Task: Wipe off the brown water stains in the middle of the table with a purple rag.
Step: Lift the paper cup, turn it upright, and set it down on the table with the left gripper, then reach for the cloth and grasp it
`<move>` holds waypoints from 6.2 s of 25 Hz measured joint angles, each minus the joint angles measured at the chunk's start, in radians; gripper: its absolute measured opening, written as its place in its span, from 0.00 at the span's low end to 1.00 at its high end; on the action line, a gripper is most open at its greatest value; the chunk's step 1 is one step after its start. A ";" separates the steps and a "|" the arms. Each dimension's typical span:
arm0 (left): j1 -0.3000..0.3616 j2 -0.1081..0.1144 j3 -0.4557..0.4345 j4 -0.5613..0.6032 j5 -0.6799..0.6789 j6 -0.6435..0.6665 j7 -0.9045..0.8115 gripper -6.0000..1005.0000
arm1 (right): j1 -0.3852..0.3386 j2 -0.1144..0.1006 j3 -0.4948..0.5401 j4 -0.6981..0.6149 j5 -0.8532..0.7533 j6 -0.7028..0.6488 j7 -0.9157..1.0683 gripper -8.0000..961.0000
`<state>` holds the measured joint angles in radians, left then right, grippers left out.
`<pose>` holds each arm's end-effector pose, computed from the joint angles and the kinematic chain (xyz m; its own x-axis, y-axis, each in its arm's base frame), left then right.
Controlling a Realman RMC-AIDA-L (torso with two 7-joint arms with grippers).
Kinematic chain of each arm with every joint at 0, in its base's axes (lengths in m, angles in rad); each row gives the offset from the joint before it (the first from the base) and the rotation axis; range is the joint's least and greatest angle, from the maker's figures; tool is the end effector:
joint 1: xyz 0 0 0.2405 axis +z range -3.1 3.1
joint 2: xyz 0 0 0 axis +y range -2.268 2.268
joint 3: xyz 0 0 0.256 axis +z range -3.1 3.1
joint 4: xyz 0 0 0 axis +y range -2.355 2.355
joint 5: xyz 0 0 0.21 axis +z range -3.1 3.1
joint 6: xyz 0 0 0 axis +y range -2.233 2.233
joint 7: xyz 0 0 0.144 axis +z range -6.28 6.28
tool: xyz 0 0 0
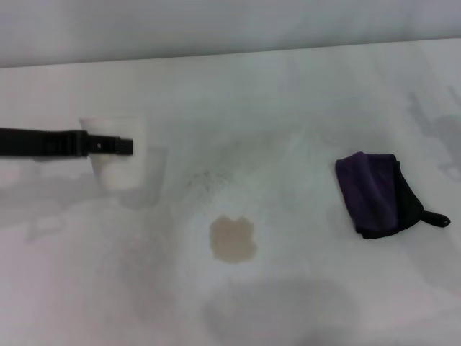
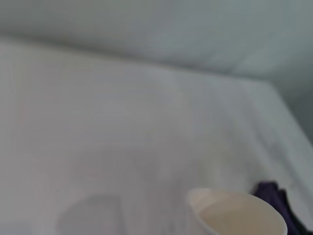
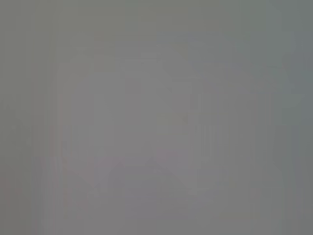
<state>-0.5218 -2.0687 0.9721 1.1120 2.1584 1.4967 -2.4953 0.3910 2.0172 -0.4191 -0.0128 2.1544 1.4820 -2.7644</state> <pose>-0.2203 0.3593 0.0312 0.4430 0.8359 0.3242 0.8927 -0.4446 -0.0735 0.3544 0.3004 0.0578 0.6360 0.2447 -0.7318 -0.7330 -0.1047 -0.6721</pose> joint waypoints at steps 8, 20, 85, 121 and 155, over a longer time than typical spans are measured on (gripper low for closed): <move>0.098 -0.009 0.008 -0.026 -0.261 -0.121 0.480 0.60 | 0.012 0.000 -0.006 -0.003 -0.004 0.001 -0.001 0.88; 0.231 -0.011 0.007 -0.377 -0.718 -0.132 1.319 0.59 | 0.006 0.002 -0.032 -0.012 -0.008 0.022 -0.004 0.88; 0.248 -0.022 0.040 -1.106 -1.100 -0.214 2.282 0.85 | 0.001 0.004 -0.069 -0.002 -0.008 0.019 -0.032 0.88; 0.424 -0.014 0.040 -1.159 -1.670 0.053 2.295 0.89 | -0.081 -0.016 -0.259 -0.443 -0.056 -0.209 0.768 0.88; 0.343 -0.008 0.043 -1.104 -1.679 0.054 2.285 0.88 | 0.016 -0.007 -0.767 -1.699 -1.609 0.128 2.315 0.85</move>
<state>-0.1786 -2.0770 1.0155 0.0077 0.4796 1.5505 -0.2106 0.4067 2.0099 -1.1863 -1.7117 0.5453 1.6097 -0.4494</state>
